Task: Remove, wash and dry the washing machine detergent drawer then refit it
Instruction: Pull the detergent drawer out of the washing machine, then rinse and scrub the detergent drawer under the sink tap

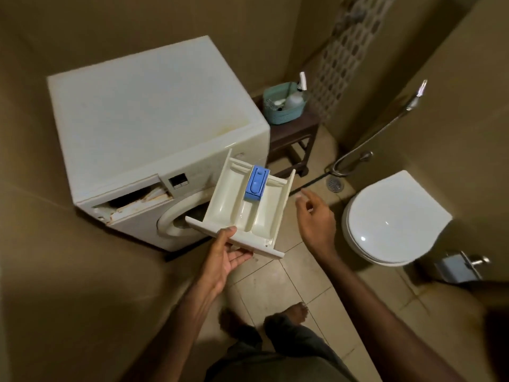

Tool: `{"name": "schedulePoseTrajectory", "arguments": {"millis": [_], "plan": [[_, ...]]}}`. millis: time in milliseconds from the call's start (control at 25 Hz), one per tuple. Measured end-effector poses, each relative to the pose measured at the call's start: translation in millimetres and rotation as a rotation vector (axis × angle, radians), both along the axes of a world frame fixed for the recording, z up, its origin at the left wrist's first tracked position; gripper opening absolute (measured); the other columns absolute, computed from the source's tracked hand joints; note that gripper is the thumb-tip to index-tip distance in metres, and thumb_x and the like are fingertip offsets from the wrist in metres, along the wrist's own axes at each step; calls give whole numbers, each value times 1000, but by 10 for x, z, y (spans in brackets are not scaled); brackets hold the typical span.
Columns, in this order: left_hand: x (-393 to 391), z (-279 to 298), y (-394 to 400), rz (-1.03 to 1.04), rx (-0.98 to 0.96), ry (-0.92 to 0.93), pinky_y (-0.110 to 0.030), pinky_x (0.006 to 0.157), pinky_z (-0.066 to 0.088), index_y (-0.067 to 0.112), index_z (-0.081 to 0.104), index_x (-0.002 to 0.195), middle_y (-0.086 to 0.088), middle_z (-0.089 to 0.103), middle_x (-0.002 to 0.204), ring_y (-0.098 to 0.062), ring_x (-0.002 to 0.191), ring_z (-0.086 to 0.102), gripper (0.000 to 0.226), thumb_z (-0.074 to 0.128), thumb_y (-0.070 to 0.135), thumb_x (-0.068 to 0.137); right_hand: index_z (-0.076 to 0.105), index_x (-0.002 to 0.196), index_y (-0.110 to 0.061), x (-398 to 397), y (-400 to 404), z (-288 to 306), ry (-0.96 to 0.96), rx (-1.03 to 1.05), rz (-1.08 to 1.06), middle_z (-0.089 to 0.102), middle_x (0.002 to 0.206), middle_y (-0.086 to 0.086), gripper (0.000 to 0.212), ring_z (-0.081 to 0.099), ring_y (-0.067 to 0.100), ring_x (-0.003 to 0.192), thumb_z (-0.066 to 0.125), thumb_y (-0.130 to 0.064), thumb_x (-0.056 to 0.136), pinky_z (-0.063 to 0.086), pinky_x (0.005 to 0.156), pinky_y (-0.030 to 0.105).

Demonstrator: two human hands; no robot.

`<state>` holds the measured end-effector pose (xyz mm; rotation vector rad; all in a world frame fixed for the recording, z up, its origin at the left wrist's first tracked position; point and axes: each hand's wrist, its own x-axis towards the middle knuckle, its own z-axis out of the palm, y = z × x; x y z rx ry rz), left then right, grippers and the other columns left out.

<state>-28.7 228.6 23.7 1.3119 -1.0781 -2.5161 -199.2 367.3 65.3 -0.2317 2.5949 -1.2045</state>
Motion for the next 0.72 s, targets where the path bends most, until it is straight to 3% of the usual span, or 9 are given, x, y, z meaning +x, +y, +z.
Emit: {"name": "schedulePoseTrajectory", "arguments": {"millis": [80, 160, 240, 320, 440, 560, 640, 720], "plan": [[-289, 69, 196, -64, -4, -2, -44, 83, 64, 18, 52, 139, -16, 69, 130, -30, 108, 76, 91, 82, 50, 59, 58, 142, -26, -156, 304, 3, -268, -50, -7, 62, 132, -6, 61, 60, 10, 105, 47, -68, 99, 57, 94, 48], [-606, 142, 415, -133, -11, 8, -46, 85, 63, 19, 52, 141, -17, 69, 132, -33, 112, 74, 92, 83, 49, 60, 57, 132, -32, -286, 602, 67, -503, -216, -6, 58, 128, -12, 49, 59, 5, 106, 45, -67, 101, 55, 97, 49], [-965, 210, 686, -220, -29, 25, -48, 90, 63, 21, 54, 139, -16, 70, 132, -34, 114, 73, 87, 82, 49, 62, 55, 128, -38, -437, 954, 101, -611, -397, -36, 63, 123, -16, 35, 64, 7, 108, 46, -61, 103, 57, 97, 46], [-1285, 254, 964, -312, -53, 40, -53, 96, 60, 20, 54, 139, -16, 70, 133, -34, 117, 72, 86, 81, 50, 64, 57, 129, -41, -594, 1281, 74, -603, -487, -60, 70, 124, -14, 31, 70, 11, 111, 50, -57, 103, 60, 92, 38], [-1723, 273, 1410, -441, -66, 24, -61, 104, 53, 17, 51, 144, -17, 70, 134, -36, 118, 71, 92, 85, 49, 64, 57, 129, -35, -840, 1766, -6, -480, -518, -184, 70, 118, -17, 24, 70, 2, 105, 56, -42, 106, 56, 77, 13], [-2099, 375, 1800, -606, -86, -2, -61, 101, 55, 21, 49, 146, -16, 66, 138, -36, 118, 71, 97, 87, 57, 64, 62, 123, -28, -1037, 2233, -107, -423, -543, -374, 73, 117, -6, 18, 71, 12, 105, 54, -32, 108, 55, 82, 22], [-2371, 454, 1998, -808, -172, -32, -59, 102, 56, 26, 51, 145, -10, 68, 137, -29, 116, 73, 87, 79, 65, 73, 62, 122, -27, -1162, 2544, -128, -402, -560, -484, 73, 116, -3, 16, 71, 14, 103, 54, -29, 108, 57, 86, 29], [-2689, 523, 2153, -1077, -256, -68, -56, 103, 56, 32, 55, 141, -4, 71, 133, -21, 114, 74, 76, 70, 74, 80, 60, 127, -23, -1255, 2886, -154, -377, -546, -594, 71, 114, -3, 20, 70, 10, 99, 53, -28, 109, 58, 79, 26]]}}
